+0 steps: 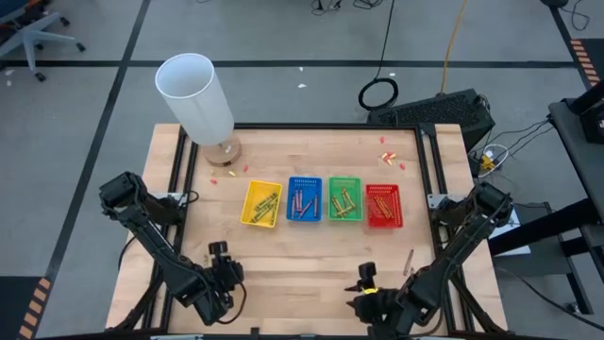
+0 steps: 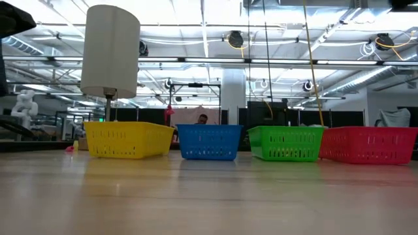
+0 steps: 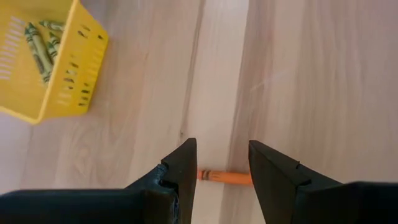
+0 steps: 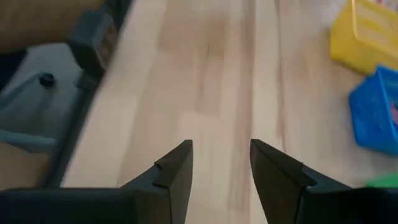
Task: Sort crayons
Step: Put the orange crayon into the red bin
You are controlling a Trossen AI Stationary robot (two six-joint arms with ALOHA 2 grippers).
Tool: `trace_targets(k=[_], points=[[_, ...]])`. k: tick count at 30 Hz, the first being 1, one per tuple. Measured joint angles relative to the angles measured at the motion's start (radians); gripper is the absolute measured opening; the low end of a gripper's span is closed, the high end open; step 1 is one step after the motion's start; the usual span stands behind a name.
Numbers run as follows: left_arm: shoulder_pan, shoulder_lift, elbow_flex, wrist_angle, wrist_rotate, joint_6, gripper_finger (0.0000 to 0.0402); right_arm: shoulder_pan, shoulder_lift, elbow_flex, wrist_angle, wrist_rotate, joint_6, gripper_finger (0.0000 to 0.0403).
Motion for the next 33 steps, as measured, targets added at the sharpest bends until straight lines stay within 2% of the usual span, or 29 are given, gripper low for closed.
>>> trace_targets(k=[4,7,11,14,19,24,28,33], points=[[0.001,0.0,-0.003,0.06,-0.001,-0.016,0.0141,0.016,0.0,0.0,-0.107,0.002,0.13,0.0144],[-0.008,0.0,-0.003,0.075,-0.007,0.057,0.0141,0.019,0.0,0.0,-0.156,0.001,0.201,0.0144],[-0.019,0.0,-0.003,0.075,-0.006,0.119,0.0141,0.016,0.0,0.0,-0.159,0.007,0.204,0.0144],[-0.014,0.0,-0.003,0.076,0.037,0.185,0.0141,0.017,0.0,0.0,-0.161,0.037,0.199,0.0144],[-0.008,0.006,-0.004,0.068,0.172,0.538,0.0141,0.017,0.0,0.0,-0.161,0.087,0.172,0.0144],[-0.003,0.006,-0.004,0.069,0.188,0.864,0.0141,0.017,0.0,0.0,-0.16,0.086,0.176,0.0144],[0.019,0.006,-0.02,0.072,0.19,1.015,0.0141,0.017,0.0,0.0,-0.16,0.086,0.175,0.0144],[0.056,0.006,-0.063,0.081,0.25,1.107,0.0141,0.017,0.0,0.0,-0.16,0.087,0.175,0.0144]])
